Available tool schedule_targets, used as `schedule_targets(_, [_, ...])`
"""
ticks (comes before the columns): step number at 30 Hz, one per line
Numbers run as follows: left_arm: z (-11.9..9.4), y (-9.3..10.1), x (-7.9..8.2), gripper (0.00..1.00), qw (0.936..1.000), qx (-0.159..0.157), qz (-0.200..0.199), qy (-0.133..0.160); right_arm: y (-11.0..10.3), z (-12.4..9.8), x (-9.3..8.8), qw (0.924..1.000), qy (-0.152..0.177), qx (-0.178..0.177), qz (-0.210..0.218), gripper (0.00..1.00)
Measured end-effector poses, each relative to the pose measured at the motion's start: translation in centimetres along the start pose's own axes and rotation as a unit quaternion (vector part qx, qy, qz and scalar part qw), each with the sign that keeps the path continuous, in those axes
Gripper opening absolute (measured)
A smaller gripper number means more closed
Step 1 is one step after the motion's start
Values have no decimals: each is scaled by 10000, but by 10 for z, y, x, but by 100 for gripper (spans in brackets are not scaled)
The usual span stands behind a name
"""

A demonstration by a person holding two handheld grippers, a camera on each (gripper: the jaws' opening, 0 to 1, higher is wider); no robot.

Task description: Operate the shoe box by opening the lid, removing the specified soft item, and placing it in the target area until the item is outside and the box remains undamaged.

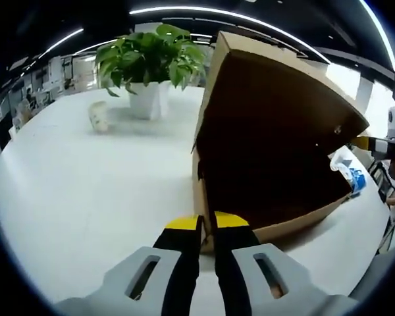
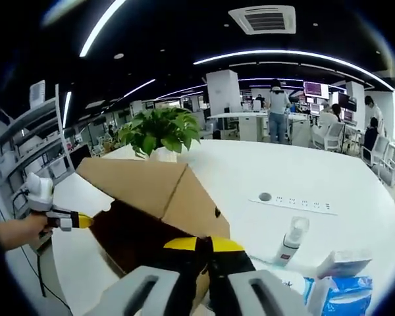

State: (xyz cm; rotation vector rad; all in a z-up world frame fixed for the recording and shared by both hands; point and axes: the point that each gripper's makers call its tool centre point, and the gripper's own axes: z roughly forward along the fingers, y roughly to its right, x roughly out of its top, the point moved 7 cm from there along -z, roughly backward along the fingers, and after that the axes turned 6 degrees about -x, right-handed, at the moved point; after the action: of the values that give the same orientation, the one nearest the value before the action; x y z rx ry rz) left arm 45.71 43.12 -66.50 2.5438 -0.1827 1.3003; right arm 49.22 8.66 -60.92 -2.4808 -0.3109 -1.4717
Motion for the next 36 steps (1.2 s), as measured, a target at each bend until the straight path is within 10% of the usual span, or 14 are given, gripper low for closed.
schedule_targets(16, [-20,4,31,9,9955,-255,766,503,-5,1,-26,9995,-265,143,-129,0])
schedule_targets(36, [-24,10,22,17,9927,-419,1052,420,-14,-5,-43,9927,-283,505,-1058,13])
